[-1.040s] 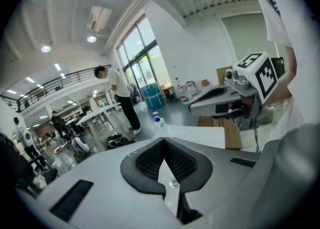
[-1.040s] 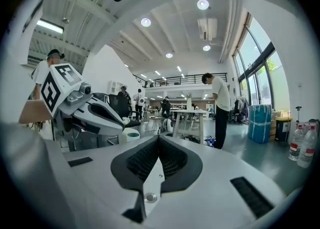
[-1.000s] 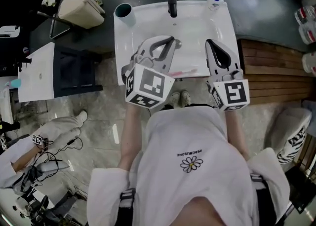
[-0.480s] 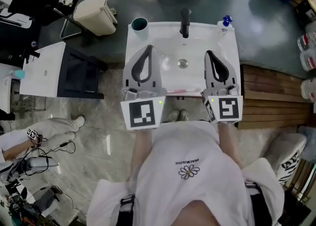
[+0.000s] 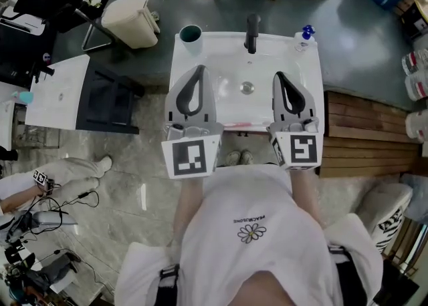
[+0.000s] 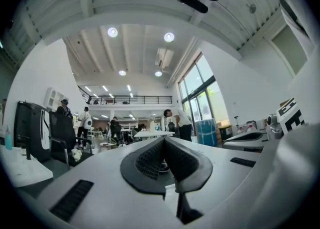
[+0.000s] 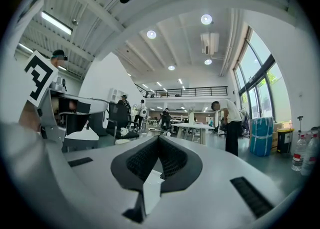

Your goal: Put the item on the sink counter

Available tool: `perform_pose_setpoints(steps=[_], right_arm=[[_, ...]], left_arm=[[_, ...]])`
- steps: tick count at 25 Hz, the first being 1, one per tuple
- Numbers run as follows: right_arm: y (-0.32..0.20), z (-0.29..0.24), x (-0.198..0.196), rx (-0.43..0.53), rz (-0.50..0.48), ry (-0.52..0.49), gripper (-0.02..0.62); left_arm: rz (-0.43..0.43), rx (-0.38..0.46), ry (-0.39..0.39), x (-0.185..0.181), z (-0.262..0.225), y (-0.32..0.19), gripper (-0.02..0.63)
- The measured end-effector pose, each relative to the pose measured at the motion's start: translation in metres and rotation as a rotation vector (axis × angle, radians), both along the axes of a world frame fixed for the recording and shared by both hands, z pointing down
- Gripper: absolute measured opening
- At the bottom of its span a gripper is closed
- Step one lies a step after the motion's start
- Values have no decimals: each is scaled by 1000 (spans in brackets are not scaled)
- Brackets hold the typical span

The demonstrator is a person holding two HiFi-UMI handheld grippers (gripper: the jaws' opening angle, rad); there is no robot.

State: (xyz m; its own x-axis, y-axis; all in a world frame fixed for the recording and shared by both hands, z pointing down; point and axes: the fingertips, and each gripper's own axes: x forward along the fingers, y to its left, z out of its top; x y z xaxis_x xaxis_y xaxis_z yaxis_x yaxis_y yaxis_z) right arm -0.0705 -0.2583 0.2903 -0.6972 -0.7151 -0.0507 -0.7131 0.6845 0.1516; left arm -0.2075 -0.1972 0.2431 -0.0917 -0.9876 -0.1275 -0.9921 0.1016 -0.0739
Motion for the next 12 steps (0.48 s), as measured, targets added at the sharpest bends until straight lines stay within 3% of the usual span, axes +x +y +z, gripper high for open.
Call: perform_pose_setpoints(steps=[12], right_arm=[[1,-3,1,20,-5,18,11]], left_arm=[[15,-1,-36,2,4,-9,15]])
